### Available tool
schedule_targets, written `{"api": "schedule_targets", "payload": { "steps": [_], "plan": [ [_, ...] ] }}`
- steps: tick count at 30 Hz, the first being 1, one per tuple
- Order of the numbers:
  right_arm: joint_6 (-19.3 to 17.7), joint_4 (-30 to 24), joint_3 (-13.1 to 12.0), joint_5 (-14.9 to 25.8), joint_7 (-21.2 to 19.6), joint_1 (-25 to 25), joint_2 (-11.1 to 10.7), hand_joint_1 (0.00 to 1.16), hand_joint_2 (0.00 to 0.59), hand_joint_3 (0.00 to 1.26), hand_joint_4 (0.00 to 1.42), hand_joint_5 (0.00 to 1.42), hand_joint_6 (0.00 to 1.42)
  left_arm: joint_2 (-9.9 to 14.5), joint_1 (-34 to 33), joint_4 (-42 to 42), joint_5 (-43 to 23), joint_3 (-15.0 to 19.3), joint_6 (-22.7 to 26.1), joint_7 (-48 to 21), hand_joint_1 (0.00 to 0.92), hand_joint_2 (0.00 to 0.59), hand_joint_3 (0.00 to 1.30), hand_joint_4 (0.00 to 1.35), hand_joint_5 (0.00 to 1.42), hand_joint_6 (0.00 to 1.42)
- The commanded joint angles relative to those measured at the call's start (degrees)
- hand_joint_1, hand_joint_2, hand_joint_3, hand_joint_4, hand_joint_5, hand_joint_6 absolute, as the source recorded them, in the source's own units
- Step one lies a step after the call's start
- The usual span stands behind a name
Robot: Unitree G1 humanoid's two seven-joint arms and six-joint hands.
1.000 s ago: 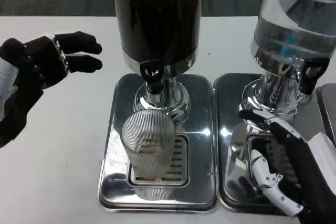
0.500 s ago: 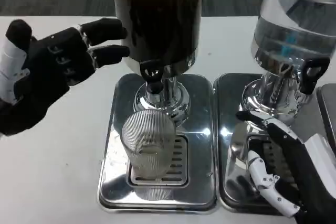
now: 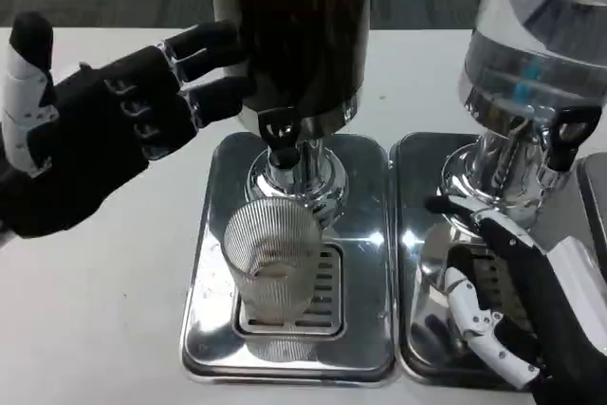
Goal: Grasp the cup under the faucet to collect the drink, then remove the cup.
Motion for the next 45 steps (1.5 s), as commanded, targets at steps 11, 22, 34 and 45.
{"api": "schedule_targets", "payload": {
  "steps": [11,22,34,45],
  "plan": [
    [0.34,0.48,0.20,0.07,-1.02,0.49,0.36,0.44,0.586,0.27,0.17,0.14,0.13,0.09,-2.90,0.13,-0.05,-0.83,4.50,-5.03,0.000,0.013,0.19,0.08,0.15,0.04],
    [0.76,-0.32,0.66,-0.14,-1.50,1.68,0.69,0.44,0.586,0.27,0.17,0.14,0.13,-1.03,-5.46,2.18,2.15,-3.55,3.91,-5.94,0.000,0.023,0.19,0.09,0.15,0.04],
    [0.96,-0.21,0.94,0.07,-1.62,2.26,1.15,0.44,0.586,0.27,0.17,0.14,0.13,-2.44,-7.32,3.03,3.80,-4.73,3.76,-5.65,0.000,0.030,0.19,0.08,0.12,0.03],
    [1.13,-0.81,0.80,0.23,-1.39,2.48,1.20,0.44,0.586,0.27,0.17,0.14,0.13,-3.44,-8.46,3.05,4.01,-5.97,3.59,-5.78,0.000,0.032,0.19,0.08,0.12,0.04]
  ]
}}
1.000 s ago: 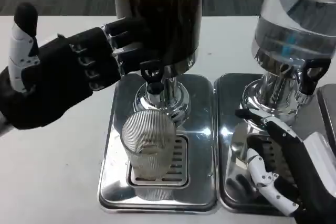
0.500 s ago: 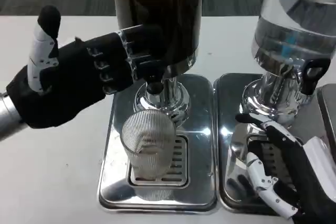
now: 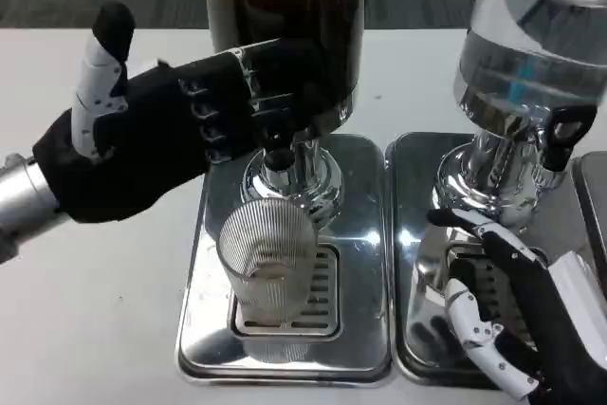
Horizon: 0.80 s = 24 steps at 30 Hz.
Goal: Grasp the cup under the faucet to collect the drink, then remove the cup.
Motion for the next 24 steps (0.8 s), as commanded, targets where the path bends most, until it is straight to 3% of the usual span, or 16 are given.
{"api": "schedule_targets", "payload": {
  "steps": [1,24],
  "plan": [
    [0.47,-0.72,-0.20,0.28,-0.45,0.34,0.20,0.44,0.586,0.27,0.17,0.14,0.13,-0.69,-1.54,0.32,1.23,-1.11,-0.79,-0.66,0.000,0.032,0.19,0.08,0.12,0.04],
    [1.03,-0.90,-0.43,0.98,0.05,-0.01,-0.08,0.44,0.586,0.27,0.18,0.14,0.13,0.31,1.55,-5.99,6.23,-5.04,-8.42,-1.35,0.000,0.032,0.19,0.09,0.13,0.04]
  ]
}}
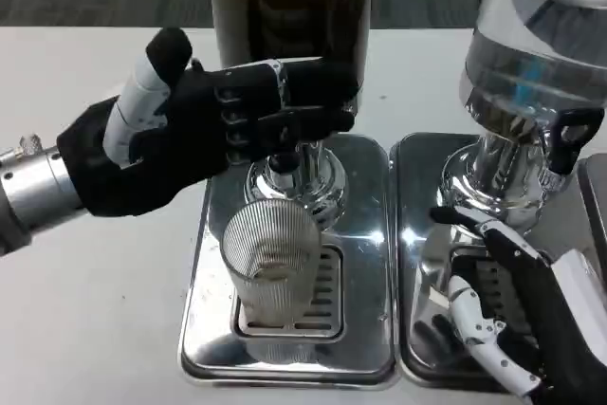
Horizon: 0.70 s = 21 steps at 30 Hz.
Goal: Grasp the cup under the faucet to collect the drink, then remove the cup.
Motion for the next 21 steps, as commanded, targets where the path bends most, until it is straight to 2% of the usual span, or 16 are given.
{"api": "schedule_targets", "payload": {
  "steps": [1,14,21],
  "plan": [
    [0.57,-1.08,-0.37,0.70,0.23,0.22,-0.21,0.44,0.586,0.27,0.18,0.14,0.13,-0.03,2.30,-2.99,1.11,-1.23,-1.49,-0.77,0.000,0.032,0.19,0.09,0.13,0.04],
    [1.46,-3.19,-1.74,2.03,1.31,0.55,-1.07,0.44,0.586,0.27,0.18,0.15,0.13,-0.22,4.89,-7.40,2.52,-2.24,-4.37,2.34,0.000,0.033,0.20,0.09,0.14,0.04],
    [1.17,-3.03,-3.43,5.06,2.79,0.20,-2.13,0.44,0.586,0.27,0.18,0.15,0.13,-0.87,5.72,-9.77,3.58,-3.52,-4.38,4.40,0.000,0.033,0.20,0.09,0.14,0.04]
  ]
}}
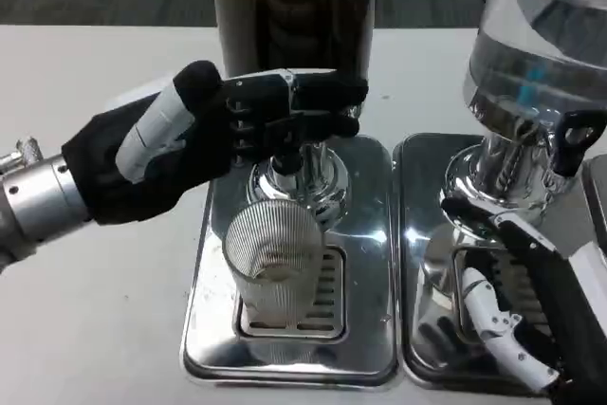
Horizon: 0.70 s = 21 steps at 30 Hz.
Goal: Grasp the cup under the faucet to collect the drink, then remove the cup.
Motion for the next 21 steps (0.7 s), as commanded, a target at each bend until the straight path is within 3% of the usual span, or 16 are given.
{"api": "schedule_targets", "payload": {
  "steps": [1,21],
  "plan": [
    [-0.11,-0.58,-1.63,1.70,0.88,-0.17,-0.98,0.44,0.586,0.27,0.18,0.15,0.13,-0.83,1.74,-2.40,0.70,-2.38,-0.12,-0.48,0.000,0.032,0.20,0.09,0.14,0.04],
    [2.55,0.20,-2.40,6.97,4.42,-3.44,-1.56,0.44,0.586,0.27,0.18,0.15,0.13,0.69,3.04,-3.75,2.69,-2.53,-3.86,1.30,0.000,0.032,0.20,0.09,0.14,0.03]
  ]
}}
